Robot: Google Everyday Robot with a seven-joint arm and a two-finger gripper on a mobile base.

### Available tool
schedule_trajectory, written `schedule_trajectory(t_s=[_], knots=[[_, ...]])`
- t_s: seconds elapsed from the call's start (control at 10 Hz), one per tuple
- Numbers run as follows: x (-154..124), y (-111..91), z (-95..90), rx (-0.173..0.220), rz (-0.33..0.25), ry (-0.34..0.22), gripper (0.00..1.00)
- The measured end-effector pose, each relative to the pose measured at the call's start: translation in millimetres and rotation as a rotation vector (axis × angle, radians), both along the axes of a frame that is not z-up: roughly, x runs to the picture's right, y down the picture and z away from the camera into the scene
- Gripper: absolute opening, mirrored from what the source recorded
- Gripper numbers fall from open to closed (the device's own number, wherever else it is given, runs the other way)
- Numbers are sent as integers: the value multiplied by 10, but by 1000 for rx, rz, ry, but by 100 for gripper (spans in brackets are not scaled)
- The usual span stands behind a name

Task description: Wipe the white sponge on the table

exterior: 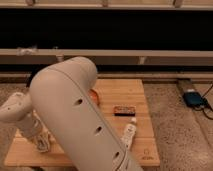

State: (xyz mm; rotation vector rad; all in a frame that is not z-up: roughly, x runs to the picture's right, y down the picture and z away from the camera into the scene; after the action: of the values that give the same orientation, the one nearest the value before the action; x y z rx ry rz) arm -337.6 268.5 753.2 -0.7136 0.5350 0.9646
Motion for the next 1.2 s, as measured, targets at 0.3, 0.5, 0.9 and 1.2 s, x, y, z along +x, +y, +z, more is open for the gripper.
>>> schedule_trajectory(t_s=[0.3, 0.5, 0.9, 1.2], knots=[[414, -152, 212, -12, 30, 69, 0], [617, -233, 312, -11, 64, 115, 0], [601, -218, 312, -11, 60, 115, 0], [633, -234, 324, -11, 74, 122, 0]])
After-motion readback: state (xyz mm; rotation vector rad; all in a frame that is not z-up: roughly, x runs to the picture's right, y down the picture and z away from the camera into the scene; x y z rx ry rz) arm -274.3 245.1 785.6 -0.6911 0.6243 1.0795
